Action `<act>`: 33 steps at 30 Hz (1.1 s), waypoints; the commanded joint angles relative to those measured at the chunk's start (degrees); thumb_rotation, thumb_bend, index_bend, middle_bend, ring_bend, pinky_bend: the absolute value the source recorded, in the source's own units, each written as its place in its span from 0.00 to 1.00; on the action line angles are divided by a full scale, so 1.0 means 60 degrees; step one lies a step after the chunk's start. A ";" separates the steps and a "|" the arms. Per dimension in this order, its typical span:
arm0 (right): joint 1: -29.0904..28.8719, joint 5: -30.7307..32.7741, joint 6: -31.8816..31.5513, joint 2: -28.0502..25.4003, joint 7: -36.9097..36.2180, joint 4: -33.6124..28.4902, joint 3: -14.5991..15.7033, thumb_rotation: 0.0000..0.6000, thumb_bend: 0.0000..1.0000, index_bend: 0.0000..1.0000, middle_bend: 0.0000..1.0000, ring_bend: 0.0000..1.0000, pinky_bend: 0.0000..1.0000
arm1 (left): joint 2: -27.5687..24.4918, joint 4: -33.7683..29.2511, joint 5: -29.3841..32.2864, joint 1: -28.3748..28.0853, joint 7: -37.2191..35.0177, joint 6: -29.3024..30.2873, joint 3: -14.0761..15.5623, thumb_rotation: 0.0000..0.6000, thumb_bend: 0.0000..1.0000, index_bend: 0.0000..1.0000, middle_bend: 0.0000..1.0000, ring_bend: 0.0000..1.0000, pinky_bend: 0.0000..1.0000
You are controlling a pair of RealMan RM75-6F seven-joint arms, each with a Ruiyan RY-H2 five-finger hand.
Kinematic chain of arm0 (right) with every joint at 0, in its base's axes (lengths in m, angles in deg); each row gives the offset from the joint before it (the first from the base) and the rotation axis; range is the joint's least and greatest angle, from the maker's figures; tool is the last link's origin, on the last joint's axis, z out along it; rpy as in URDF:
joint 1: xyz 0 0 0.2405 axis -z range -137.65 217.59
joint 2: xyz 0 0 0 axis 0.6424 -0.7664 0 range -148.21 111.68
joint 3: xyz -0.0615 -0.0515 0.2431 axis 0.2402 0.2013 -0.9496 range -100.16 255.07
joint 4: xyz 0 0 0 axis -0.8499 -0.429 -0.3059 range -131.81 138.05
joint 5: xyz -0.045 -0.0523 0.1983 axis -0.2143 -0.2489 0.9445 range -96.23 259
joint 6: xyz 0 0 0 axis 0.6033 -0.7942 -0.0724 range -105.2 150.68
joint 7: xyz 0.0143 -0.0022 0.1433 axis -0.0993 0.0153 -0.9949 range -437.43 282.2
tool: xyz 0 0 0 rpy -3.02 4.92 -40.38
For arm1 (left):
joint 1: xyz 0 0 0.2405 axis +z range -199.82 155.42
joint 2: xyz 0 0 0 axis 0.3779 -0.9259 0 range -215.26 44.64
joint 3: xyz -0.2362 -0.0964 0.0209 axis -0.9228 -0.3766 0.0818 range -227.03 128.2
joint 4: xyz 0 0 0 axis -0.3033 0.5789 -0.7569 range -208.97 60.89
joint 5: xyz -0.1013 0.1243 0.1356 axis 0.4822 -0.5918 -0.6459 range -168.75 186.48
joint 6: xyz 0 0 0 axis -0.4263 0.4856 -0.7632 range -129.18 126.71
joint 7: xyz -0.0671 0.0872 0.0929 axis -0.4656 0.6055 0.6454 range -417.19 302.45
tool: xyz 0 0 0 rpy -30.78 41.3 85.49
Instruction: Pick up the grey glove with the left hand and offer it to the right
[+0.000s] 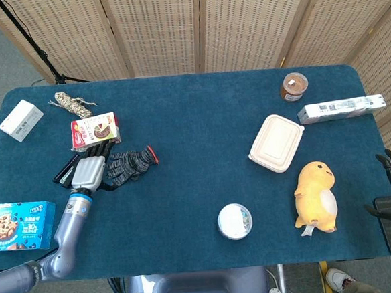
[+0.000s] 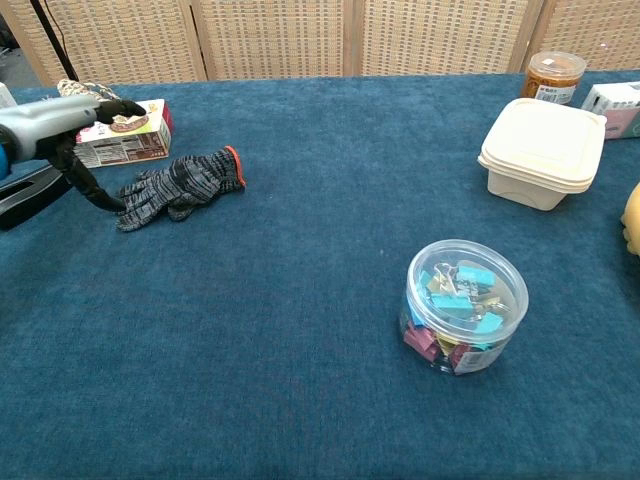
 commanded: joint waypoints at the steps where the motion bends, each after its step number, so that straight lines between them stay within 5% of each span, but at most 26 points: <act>1: -0.0030 0.0064 0.0080 0.0028 -0.0047 0.0070 -0.0031 1.00 0.00 0.03 0.00 0.00 0.00 | 0.0869 0.1148 0.0768 -0.0853 0.0108 -0.0846 -0.0163 1.00 0.00 0.00 0.00 0.00 0.08; 9: -0.0067 0.0223 0.0186 0.0074 -0.0120 0.0235 -0.0107 1.00 0.00 0.03 0.00 0.00 0.00 | 0.1626 0.2162 0.1353 -0.1464 0.0084 -0.1018 -0.0208 1.00 0.00 0.16 0.06 0.08 0.27; 15: -0.0058 0.0297 0.0225 0.0069 -0.0209 0.0297 -0.0136 1.00 0.00 0.03 0.00 0.00 0.00 | 0.1925 0.2510 0.1358 -0.1593 -0.0034 -0.0788 -0.0151 1.00 0.03 0.29 0.26 0.24 0.39; 21: -0.0022 0.0281 0.0184 0.0022 -0.0280 0.0264 -0.0139 1.00 0.00 0.03 0.00 0.00 0.00 | 0.2198 0.2680 0.1277 -0.1594 0.0060 -0.0286 -0.0040 1.00 0.19 0.50 0.45 0.40 0.50; 25: 0.0003 0.0255 0.0142 -0.0009 -0.0279 0.0233 -0.0135 1.00 0.00 0.03 0.00 0.00 0.00 | 0.2139 0.2494 0.0837 -0.1491 -0.0251 -0.0090 -0.0012 1.00 0.28 0.53 0.48 0.43 0.51; 33: -0.0010 0.0088 0.0186 0.0015 -0.0133 0.0178 -0.0027 1.00 0.00 0.03 0.00 0.00 0.00 | 0.1460 0.1702 -0.0272 -0.1265 -0.0777 0.0166 0.0126 1.00 0.30 0.54 0.49 0.44 0.51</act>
